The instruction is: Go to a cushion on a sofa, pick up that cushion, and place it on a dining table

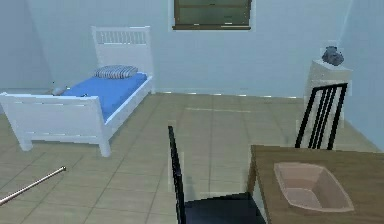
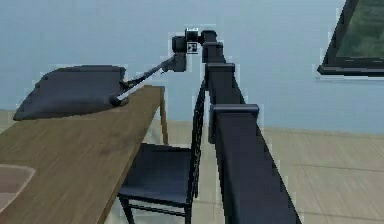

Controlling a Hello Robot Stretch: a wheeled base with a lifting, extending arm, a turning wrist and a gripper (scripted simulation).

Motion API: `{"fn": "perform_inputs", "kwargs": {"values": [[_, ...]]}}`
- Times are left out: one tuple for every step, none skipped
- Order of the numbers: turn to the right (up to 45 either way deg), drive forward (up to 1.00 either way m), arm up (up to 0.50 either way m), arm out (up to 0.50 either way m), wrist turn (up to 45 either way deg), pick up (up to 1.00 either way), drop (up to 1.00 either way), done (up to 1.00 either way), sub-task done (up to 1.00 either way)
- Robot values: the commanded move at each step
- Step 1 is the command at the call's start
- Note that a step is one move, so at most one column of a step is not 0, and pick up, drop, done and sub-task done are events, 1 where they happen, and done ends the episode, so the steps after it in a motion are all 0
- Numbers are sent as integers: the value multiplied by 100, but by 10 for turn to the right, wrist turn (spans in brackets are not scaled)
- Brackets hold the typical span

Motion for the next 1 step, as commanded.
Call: {"fn": "perform_inputs", "kwargs": {"values": [[0,0,-4,0,0,0,0,0,0]]}}
